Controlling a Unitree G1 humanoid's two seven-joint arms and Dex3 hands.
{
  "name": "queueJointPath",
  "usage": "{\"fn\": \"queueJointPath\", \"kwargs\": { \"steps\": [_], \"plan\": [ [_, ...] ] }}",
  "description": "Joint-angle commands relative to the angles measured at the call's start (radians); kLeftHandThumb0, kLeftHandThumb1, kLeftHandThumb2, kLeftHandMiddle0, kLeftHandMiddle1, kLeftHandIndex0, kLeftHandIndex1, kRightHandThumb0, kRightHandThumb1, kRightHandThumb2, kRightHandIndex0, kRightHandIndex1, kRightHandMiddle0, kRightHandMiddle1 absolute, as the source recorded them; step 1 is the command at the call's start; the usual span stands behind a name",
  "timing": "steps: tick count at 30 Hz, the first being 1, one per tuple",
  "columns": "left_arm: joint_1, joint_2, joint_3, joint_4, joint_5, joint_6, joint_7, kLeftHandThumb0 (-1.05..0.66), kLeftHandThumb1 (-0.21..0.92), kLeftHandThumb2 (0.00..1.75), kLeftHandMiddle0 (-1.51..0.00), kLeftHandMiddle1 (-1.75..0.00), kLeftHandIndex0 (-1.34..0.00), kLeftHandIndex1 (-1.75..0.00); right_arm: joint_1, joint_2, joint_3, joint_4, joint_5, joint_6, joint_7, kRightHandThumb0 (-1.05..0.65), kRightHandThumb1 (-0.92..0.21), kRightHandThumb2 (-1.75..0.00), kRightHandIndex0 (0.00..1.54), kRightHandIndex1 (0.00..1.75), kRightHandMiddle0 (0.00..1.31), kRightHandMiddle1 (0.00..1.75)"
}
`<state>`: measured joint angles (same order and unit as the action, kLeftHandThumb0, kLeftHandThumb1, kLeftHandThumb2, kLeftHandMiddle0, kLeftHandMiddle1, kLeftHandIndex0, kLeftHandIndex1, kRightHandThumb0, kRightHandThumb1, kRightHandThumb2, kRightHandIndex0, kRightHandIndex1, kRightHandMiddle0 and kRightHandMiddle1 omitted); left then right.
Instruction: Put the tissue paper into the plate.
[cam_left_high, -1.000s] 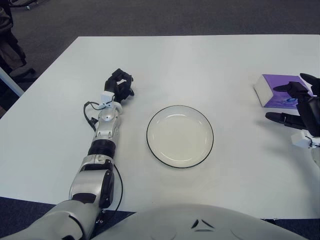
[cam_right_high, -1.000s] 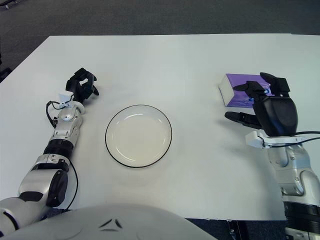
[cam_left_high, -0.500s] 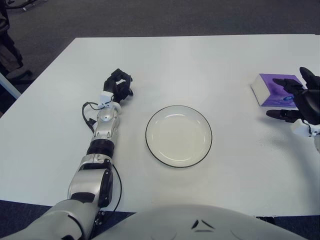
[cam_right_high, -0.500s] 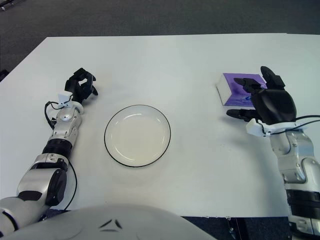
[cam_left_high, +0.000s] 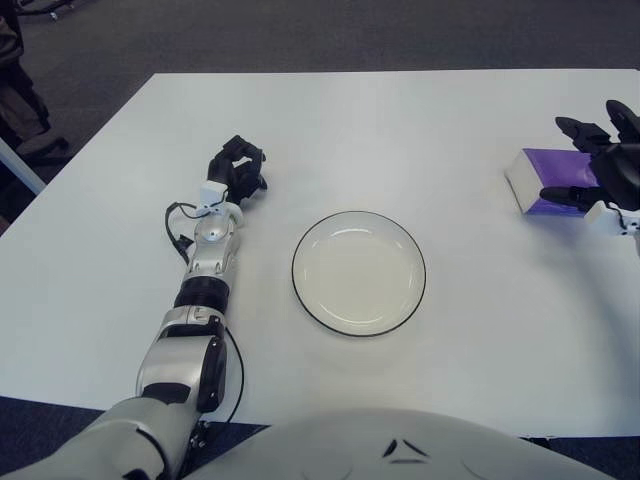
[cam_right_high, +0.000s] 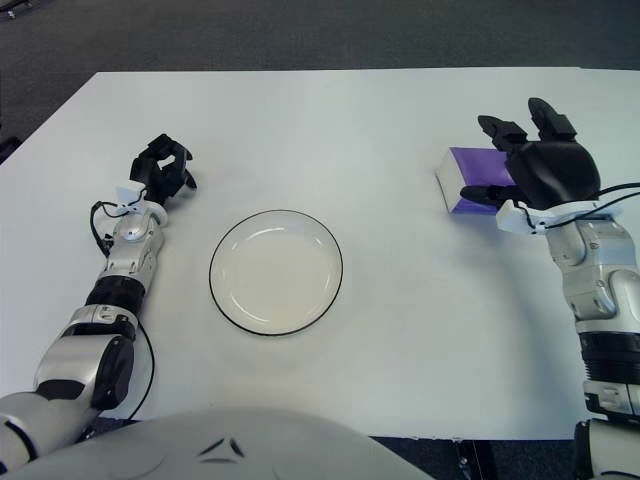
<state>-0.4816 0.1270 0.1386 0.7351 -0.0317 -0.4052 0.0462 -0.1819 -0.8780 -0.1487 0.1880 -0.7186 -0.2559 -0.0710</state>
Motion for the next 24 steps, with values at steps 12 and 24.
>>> {"fn": "queueJointPath", "kwargs": {
  "steps": [12, 24],
  "plan": [
    [0.126, -0.023, -0.010, 0.087, 0.014, -0.016, -0.002, -0.39, 0.92, 0.45, -0.96, -1.75, -0.68, -1.75, -0.140, -0.053, 0.099, 0.138, 0.015, -0.036, 0.030, -1.05, -0.92, -0.61, 0.00, 0.00, 0.11, 0.00],
    [0.132, -0.021, -0.011, 0.079, 0.015, -0.017, -0.003, -0.39, 0.92, 0.45, -0.96, -1.75, -0.67, -1.75, -0.205, -0.049, 0.124, 0.217, 0.186, -0.090, 0.240, -1.05, -0.92, -0.59, 0.00, 0.00, 0.09, 0.00]
  ]
}}
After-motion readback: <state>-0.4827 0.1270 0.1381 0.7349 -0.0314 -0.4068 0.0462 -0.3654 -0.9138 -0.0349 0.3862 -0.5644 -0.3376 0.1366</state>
